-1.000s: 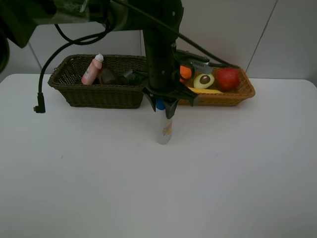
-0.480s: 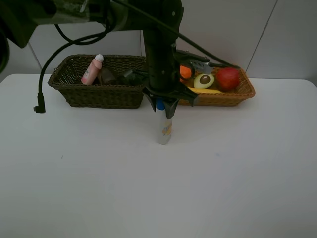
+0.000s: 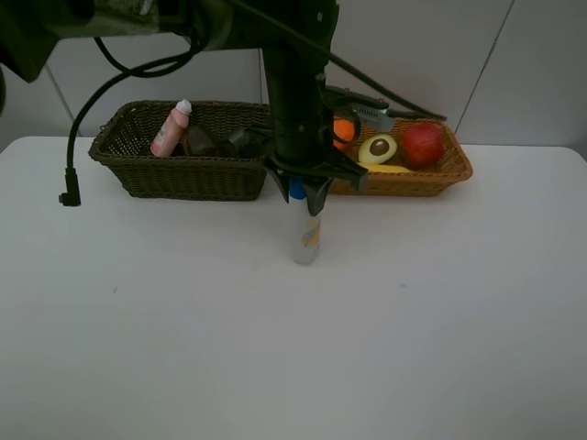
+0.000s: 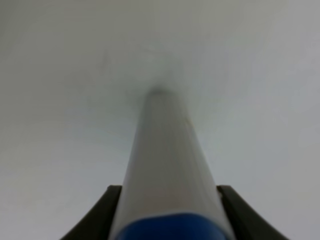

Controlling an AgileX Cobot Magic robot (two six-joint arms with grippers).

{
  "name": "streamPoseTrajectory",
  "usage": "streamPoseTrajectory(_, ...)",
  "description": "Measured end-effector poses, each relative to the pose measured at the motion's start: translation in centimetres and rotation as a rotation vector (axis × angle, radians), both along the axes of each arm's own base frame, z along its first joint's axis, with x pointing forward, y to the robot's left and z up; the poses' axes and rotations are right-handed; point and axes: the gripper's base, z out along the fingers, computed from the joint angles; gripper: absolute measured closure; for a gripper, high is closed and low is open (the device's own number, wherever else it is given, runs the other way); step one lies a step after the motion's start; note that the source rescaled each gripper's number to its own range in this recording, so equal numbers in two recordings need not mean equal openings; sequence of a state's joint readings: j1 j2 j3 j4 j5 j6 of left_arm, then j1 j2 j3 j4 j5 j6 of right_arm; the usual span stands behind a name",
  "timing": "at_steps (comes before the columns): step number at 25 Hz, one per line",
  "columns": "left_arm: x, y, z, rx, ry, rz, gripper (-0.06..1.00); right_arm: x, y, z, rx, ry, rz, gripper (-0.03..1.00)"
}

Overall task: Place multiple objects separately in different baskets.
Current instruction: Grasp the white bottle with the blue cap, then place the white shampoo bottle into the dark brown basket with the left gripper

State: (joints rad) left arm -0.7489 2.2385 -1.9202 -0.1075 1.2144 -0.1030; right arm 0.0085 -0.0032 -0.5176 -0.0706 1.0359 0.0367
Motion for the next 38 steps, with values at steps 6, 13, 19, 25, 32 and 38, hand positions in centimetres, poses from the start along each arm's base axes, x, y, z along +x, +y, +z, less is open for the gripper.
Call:
streamPoseTrajectory(6, -0.4, 0.6, 3.3, -0.05, -0.051, 0.005, 0.45, 0.0, 0.0, 0.0, 0.0, 0.0, 0.0, 0.12)
streamPoseTrajectory(13, -0.2, 2.5, 7.5, -0.11, -0.111, 0.038, 0.45, 0.0, 0.0, 0.0, 0.0, 0.0, 0.0, 0.12)
streamPoseTrajectory(19, 0.9, 5.8, 10.7, -0.145, -0.17, 0.103, 0.45, 0.0, 0.0, 0.0, 0.0, 0.0, 0.0, 0.12)
streamPoseTrajectory(25, 2.3, 9.8, 13.3, -0.168, -0.228, 0.179, 0.45, 0.0, 0.0, 0.0, 0.0, 0.0, 0.0, 0.12)
streamPoseTrajectory(32, 4.1, 14.2, 14.3, -0.136, -0.282, 0.263, 0.45, 0.0, 0.0, 0.0, 0.0, 0.0, 0.0, 0.12)
streamPoseTrajectory(38, 5.6, 17.7, 14.3, -0.02, -0.351, 0.302, 0.45, 0.0, 0.0, 0.0, 0.0, 0.0, 0.0, 0.12)
